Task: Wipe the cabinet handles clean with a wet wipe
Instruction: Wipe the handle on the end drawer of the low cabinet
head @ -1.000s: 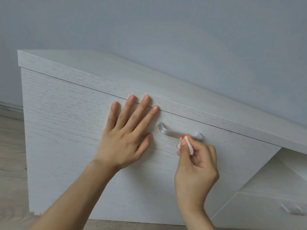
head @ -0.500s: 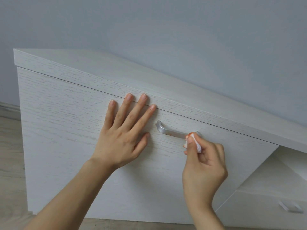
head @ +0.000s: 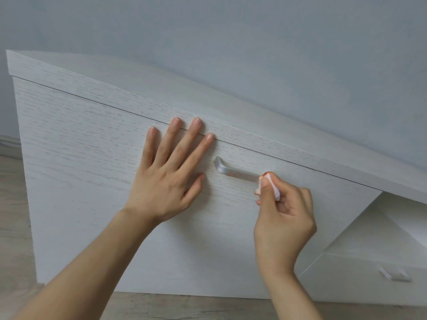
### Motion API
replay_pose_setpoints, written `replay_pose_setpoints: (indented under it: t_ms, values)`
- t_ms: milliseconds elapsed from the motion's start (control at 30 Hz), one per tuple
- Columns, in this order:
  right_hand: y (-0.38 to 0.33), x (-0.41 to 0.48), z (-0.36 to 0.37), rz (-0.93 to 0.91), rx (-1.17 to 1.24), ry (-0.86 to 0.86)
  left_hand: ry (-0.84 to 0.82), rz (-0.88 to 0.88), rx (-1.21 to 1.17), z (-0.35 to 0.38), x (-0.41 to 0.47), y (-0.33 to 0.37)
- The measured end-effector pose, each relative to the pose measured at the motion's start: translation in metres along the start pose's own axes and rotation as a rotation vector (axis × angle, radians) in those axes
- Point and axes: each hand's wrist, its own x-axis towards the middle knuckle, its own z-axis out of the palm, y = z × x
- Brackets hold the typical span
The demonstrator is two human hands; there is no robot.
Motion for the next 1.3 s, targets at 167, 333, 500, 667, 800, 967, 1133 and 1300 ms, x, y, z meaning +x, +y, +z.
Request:
replay_pose_setpoints:
  t_ms: [167,333,500,667,800,967,1133,1300]
  values:
    - [-0.012,-0.009,0.011,-0.094,-0.002,-0.062,0.006,-0.009,0.002,0.001,-0.001,0.001]
    - [-0.020,-0.010,0.018,-0.157,-0.019,-0.072,0.001,-0.003,0.006,0.001,0.000,0.000]
    - [-0.016,0.002,0.007,-0.039,-0.002,-0.024,-0.001,-0.006,0.001,0.000,0.000,0.000]
    - [-0.026,-0.010,0.015,-0.130,-0.062,-0.161,0.008,-0.007,0.006,0.000,0.000,0.000]
    - [-0.027,-0.006,0.019,-0.102,-0.090,-0.115,-0.003,0.000,-0.009,-0.001,0.000,-0.001]
    - [-0.033,-0.015,0.021,-0.190,-0.083,-0.161,0.009,0.007,-0.029,-0.002,0.000,-0.001]
    - [-0.034,-0.017,0.022,-0.186,-0.019,-0.137,0.041,0.025,-0.062,-0.005,0.001,-0.007]
    - [-0.030,-0.022,0.028,-0.182,-0.069,-0.155,0.047,0.039,-0.055,-0.005,0.000,-0.009]
